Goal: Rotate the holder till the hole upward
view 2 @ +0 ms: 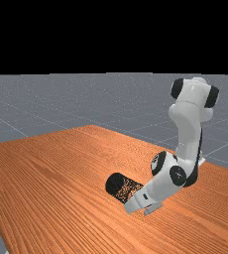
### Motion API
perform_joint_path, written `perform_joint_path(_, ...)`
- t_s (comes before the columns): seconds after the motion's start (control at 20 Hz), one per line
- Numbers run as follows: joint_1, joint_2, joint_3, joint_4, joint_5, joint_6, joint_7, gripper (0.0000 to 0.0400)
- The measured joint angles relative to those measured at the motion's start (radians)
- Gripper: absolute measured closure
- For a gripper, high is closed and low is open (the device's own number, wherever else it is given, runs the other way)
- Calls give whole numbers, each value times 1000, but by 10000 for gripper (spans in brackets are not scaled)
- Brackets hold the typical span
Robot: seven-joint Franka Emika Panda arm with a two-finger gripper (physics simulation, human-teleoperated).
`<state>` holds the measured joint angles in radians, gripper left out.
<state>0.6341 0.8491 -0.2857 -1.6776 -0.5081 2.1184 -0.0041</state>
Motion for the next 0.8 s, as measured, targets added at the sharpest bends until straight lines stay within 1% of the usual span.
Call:
perform_joint_path(0.1,-10,-14,-10,-32,-17,32,-8,0)
perform_joint_path(0.15,-20,-8,-7,-18,2,8,-14,0)
perform_joint_path(0.2,-33,-30,1,-47,11,42,-21,0)
perform_joint_path(0.25,-39,-46,5,-60,18,48,-32,0)
perform_joint_path(0.4,-36,-85,2,-74,18,29,-45,0)
perform_joint_path(0.45,-14,-82,-18,-68,-8,12,-11,0)
perform_joint_path(0.5,-13,-74,-19,-51,-7,-15,-21,0)
perform_joint_path(0.6,-11,-73,-22,-52,-12,-16,-19,0)
perform_joint_path(0.65,-31,-74,-6,-43,10,-28,-67,0)
perform_joint_path(0.7,-46,-69,-1,-31,18,-49,-107,0)
perform_joint_path(0.8,-65,-79,-10,-54,9,-30,-129,0)
